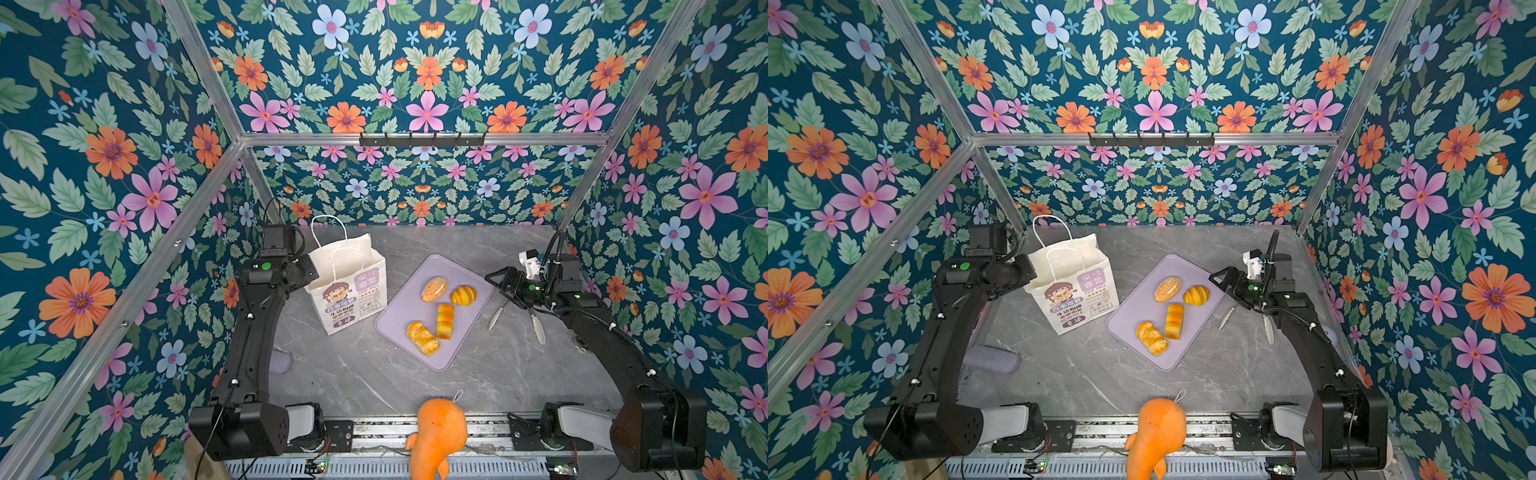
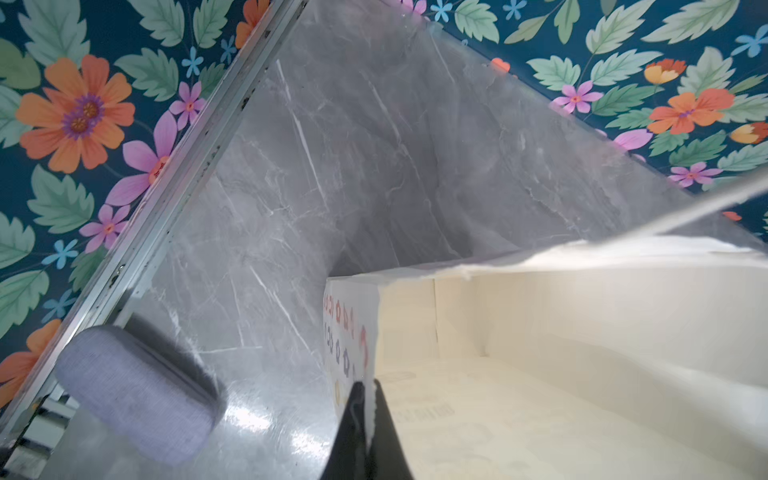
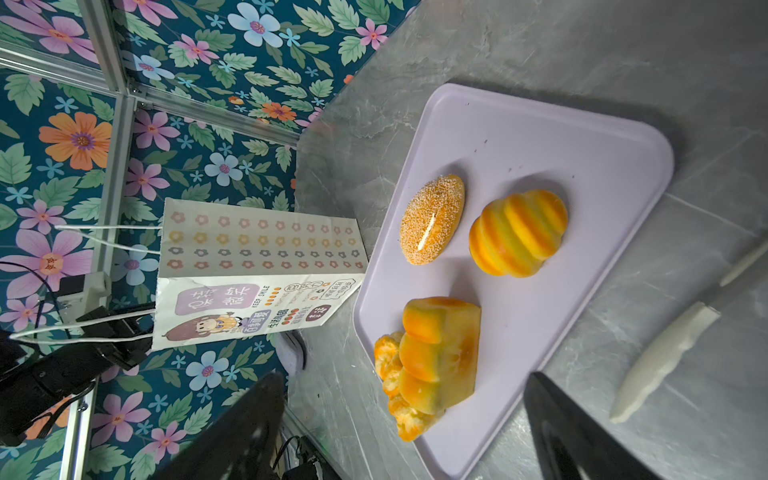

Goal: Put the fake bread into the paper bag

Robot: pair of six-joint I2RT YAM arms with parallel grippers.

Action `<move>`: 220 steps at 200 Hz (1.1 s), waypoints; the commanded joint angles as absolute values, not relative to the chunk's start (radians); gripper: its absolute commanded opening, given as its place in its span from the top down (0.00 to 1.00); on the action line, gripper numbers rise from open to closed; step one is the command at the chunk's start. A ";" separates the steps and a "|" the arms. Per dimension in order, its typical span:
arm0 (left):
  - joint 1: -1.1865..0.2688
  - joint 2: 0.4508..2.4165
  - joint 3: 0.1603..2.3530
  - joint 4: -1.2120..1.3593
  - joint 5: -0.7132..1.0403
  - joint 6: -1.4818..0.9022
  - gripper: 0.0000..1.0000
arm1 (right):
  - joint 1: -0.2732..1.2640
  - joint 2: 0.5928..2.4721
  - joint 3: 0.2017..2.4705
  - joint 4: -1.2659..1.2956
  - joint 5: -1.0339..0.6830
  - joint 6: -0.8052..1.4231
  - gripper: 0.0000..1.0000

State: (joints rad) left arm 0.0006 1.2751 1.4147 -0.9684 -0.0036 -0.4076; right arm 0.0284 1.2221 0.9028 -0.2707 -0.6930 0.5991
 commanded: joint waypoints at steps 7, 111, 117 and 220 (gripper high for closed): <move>0.002 1.219 1.381 -1.035 -0.049 -0.391 1.00 | 0.043 1.215 0.916 -0.258 -0.694 0.601 0.10; 0.003 1.160 1.437 -1.097 -0.034 -0.382 0.60 | 0.052 1.167 0.919 -0.364 -0.594 0.537 0.12; 0.003 1.163 1.461 -1.105 -0.042 -0.380 0.54 | 0.051 1.164 0.920 -0.376 -0.583 0.529 0.12; 0.000 1.096 1.727 -0.946 0.240 -0.296 0.46 | 0.051 1.067 0.858 -0.506 -0.163 0.449 0.09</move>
